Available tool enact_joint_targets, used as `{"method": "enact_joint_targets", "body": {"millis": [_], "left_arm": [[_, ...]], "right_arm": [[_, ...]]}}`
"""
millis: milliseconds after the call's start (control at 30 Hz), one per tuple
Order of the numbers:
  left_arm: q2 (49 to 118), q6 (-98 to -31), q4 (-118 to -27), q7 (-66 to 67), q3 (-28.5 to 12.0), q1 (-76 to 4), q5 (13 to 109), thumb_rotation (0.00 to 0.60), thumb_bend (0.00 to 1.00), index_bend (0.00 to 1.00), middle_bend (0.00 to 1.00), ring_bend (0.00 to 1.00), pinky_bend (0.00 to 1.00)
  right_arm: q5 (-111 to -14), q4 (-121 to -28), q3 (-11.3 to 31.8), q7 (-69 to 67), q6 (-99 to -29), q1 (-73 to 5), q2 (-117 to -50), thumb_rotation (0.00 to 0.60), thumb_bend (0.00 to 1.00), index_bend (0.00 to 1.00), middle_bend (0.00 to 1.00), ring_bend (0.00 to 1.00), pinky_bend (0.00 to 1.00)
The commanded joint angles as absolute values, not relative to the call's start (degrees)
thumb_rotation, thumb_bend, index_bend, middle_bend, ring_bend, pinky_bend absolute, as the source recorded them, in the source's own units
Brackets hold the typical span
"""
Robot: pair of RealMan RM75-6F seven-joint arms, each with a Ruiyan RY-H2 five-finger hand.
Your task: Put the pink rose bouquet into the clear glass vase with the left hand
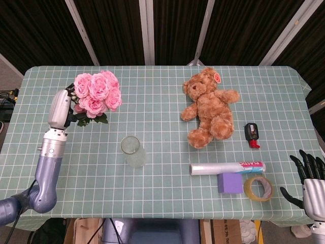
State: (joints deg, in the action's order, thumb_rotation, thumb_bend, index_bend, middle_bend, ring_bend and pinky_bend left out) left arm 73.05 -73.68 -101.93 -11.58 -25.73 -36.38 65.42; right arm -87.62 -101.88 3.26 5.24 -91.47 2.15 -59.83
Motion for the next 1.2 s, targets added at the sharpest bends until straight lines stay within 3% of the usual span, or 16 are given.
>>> {"method": "enact_joint_targets", "body": {"millis": [33, 567, 1200], "left_arm": [[67.5, -73.7, -109.9, -18.8, -28.3, -33.2, 67.8, 0.6, 0.52, 0.39, 0.39, 0.35, 0.53], [67.6, -65.2, -121.7, -38.4, -29.7, -34.6, 66.8, 0.6, 0.51, 0.38, 0.39, 0.35, 0.53], [72.4, -65.7, -122.8, -31.1, -28.1, -37.8, 61.6, 0.6, 0.51, 0.38, 0.39, 0.35, 0.53]], "right_arm": [[-87.7, -101.9, 3.3, 5.2, -91.6, 2.2, -59.8, 0.6, 0.22, 0.17, 0.06, 0.0, 0.0], [-87.5, -101.5, 3.5, 3.8, -92.1, 2.5, -59.4, 0.6, 0.22, 0.17, 0.06, 0.0, 0.0], [-87.5, -100.9, 3.7, 1.4, -92.8, 2.8, -58.9, 0.6, 0.22, 0.17, 0.06, 0.0, 0.0]]}}
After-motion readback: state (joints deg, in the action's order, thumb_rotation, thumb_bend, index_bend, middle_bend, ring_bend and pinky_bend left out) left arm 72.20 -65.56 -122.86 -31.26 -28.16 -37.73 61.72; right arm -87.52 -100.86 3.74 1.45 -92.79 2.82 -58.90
